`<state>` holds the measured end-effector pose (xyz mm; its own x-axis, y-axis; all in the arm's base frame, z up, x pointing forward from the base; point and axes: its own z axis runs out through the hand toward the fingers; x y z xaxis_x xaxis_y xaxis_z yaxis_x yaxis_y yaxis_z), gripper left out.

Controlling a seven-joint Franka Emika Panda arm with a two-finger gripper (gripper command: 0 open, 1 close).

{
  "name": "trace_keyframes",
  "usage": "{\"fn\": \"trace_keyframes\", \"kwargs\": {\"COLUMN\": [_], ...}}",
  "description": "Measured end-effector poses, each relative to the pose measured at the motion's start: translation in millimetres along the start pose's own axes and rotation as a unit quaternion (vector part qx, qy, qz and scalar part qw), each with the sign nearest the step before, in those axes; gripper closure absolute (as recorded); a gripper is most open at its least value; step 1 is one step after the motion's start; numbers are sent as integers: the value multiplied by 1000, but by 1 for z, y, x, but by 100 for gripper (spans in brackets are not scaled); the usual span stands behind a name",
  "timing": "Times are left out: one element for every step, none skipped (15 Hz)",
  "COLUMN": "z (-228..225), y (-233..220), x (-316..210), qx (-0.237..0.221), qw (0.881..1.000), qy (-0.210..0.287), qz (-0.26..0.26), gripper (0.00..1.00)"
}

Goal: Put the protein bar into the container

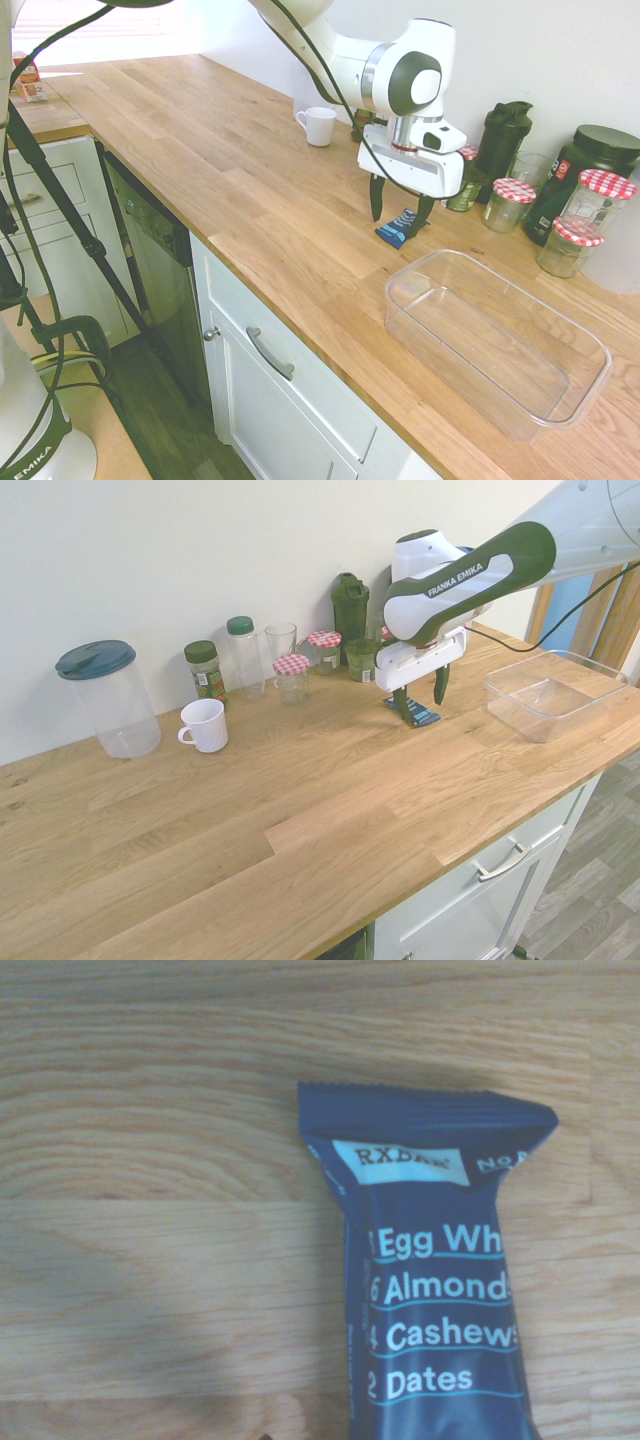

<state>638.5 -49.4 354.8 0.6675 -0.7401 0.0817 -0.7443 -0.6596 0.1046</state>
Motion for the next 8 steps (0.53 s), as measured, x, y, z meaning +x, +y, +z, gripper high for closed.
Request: {"fn": "trace_keyframes", "kwargs": {"z": [1,2,4,5,7,9,10,12], "y": [0,0,-1,-1,-2,-3,-4,-5], "x": [0,1,1,1,1,0,0,-1], "qx": [-1,-2,-2,-3,-4,-4,-5,-6], "qw": [1000,1000,1000,1000,1000,1000,1000,1000], "qy": [-1,-2,-3,-4,-4,-5,-6,-7], "qz": [0,0,-1,-2,-4,-5,-7,-8], "gripper": [100,100,100,100,100,100,100,100]}}
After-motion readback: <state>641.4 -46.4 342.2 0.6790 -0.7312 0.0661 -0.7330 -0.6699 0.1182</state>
